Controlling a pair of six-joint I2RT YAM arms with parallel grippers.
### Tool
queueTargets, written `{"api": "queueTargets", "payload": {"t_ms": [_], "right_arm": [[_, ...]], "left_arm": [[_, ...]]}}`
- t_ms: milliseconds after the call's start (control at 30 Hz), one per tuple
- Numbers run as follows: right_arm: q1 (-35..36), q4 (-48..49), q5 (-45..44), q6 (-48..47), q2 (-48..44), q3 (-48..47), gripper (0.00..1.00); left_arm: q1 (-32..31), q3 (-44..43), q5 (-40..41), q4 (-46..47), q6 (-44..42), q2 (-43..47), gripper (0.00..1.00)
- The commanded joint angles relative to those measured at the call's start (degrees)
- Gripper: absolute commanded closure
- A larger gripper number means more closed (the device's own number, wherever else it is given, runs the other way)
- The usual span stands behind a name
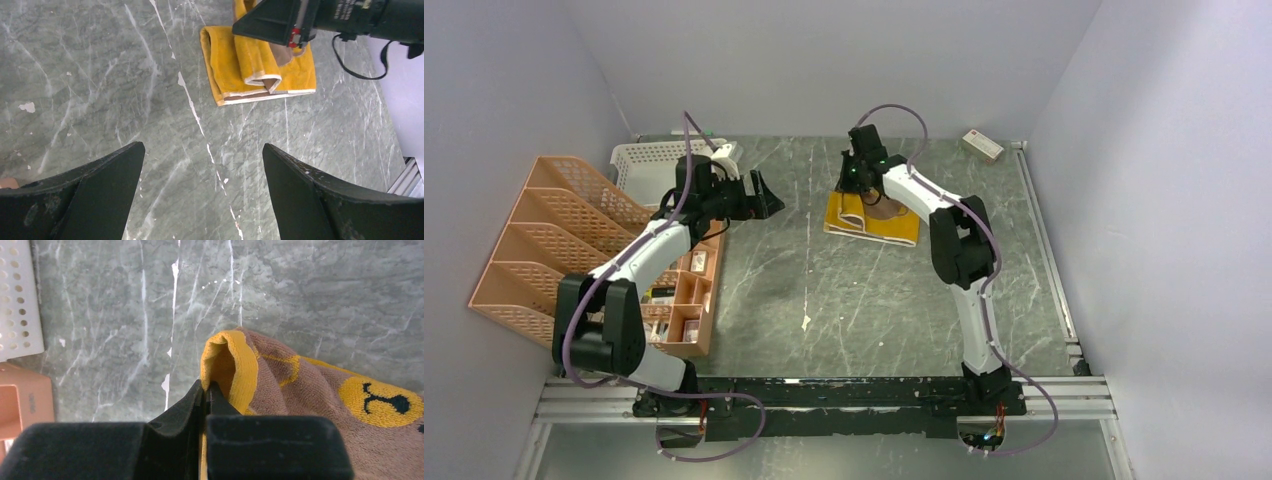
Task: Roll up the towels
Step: Fold the towel at the center of the board.
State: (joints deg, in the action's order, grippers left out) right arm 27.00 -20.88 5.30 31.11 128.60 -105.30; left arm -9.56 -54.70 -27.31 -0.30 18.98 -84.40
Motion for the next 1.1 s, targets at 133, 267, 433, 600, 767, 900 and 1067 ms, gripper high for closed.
{"api": "queueTargets", "payload": {"t_ms": [133, 267, 433, 600, 767, 900, 1067], "right_arm": [[0.7, -1.2, 1.6, 0.9, 3.6, -2.9, 0.5], [0.5, -2.9, 0.9, -1.6, 0.4, -6.1, 0.1], [-2.6, 3.4, 5.2, -2.2, -11.2, -1.4, 0.1], [-8.4, 17.7, 14.0, 1.5, -24.8, 15.9, 0.12], [-10.7, 12.8, 8.8, -5.2, -27.8, 22.1, 0.15], [-13.6, 15.2, 11.0, -6.0, -29.8, 30.3, 0.18], [-15.8, 16.8, 12.5, -7.7, -32.4, 36.4, 0.18]], "left_arm": [[0.6, 0.7, -1.9, -0.2, 0.5, 1.8, 0.0], [0.7, -0.1, -2.1, -0.3, 0.6, 1.2, 0.0], [0.6, 0.1, -3.8, 2.3, 2.2, -0.8, 0.0], [-0.7, 0.1, -3.9, 5.8, 4.1, -3.6, 0.0], [-8.7, -5.8, -1.6, 5.6, 3.9, -9.3, 0.04], [-13.4, -5.5, -4.1, 15.0, 12.0, -13.8, 0.13], [-15.2, -2.8, -3.7, 32.7, 24.8, -20.3, 0.24]]}}
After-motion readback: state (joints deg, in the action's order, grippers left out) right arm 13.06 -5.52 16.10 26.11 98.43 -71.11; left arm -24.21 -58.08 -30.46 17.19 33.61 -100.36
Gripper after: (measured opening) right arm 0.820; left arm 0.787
